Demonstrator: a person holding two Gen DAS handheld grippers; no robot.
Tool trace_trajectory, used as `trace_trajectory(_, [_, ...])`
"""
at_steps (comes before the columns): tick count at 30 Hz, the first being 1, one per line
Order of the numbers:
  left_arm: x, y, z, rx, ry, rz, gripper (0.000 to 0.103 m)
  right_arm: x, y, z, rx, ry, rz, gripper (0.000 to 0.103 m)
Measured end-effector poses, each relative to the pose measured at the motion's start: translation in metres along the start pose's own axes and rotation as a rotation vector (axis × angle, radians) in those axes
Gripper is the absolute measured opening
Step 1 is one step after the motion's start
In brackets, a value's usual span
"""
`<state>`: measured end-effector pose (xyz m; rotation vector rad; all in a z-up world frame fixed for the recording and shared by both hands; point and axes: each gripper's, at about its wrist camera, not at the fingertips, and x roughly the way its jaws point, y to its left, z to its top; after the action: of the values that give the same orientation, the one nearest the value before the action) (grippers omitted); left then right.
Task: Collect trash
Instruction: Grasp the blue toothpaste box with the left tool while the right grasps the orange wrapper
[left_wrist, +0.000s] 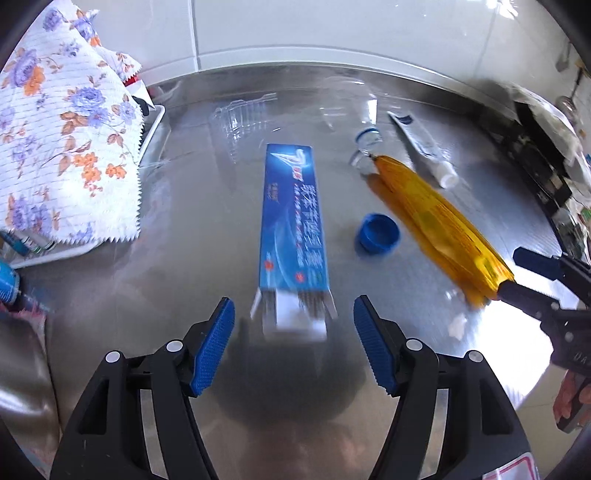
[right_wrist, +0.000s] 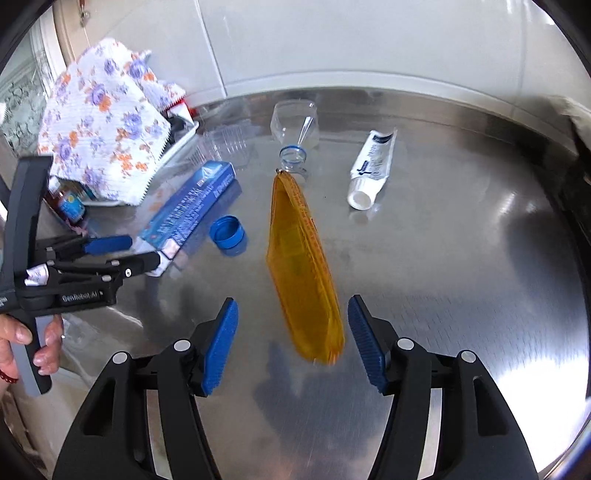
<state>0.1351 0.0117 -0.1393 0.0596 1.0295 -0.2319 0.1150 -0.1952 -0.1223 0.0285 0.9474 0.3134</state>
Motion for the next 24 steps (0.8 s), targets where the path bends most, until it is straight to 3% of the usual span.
trace_trajectory(12, [0.034, -0.005, 0.029, 0.031, 0.009, 0.052, 0.063, 0.052, 0.005, 0.027, -0.088, 0.051, 0.007, 0.061])
trace_trajectory(16, [0.038, -0.006, 0.036, 0.032, -0.001, 0.058, 0.057, 0.056, 0.010, 0.031, -0.115, 0.043, -0.010, 0.044])
trace_trajectory(18, [0.039, -0.007, 0.039, 0.034, -0.002, 0.060, 0.047, 0.057, 0.010, 0.032, -0.120, 0.039, -0.018, 0.041])
trace_trajectory(20, [0.039, -0.009, 0.041, 0.041, -0.002, 0.055, 0.040, 0.057, 0.010, 0.032, -0.121, 0.034, -0.026, 0.030])
trace_trajectory(22, [0.041, -0.010, 0.044, 0.040, 0.001, 0.051, 0.040, 0.055, 0.010, 0.032, -0.115, 0.027, -0.036, 0.014])
trace_trajectory(24, [0.042, -0.009, 0.044, 0.039, 0.001, 0.049, 0.040, 0.056, 0.009, 0.032, -0.108, 0.034, -0.052, 0.007])
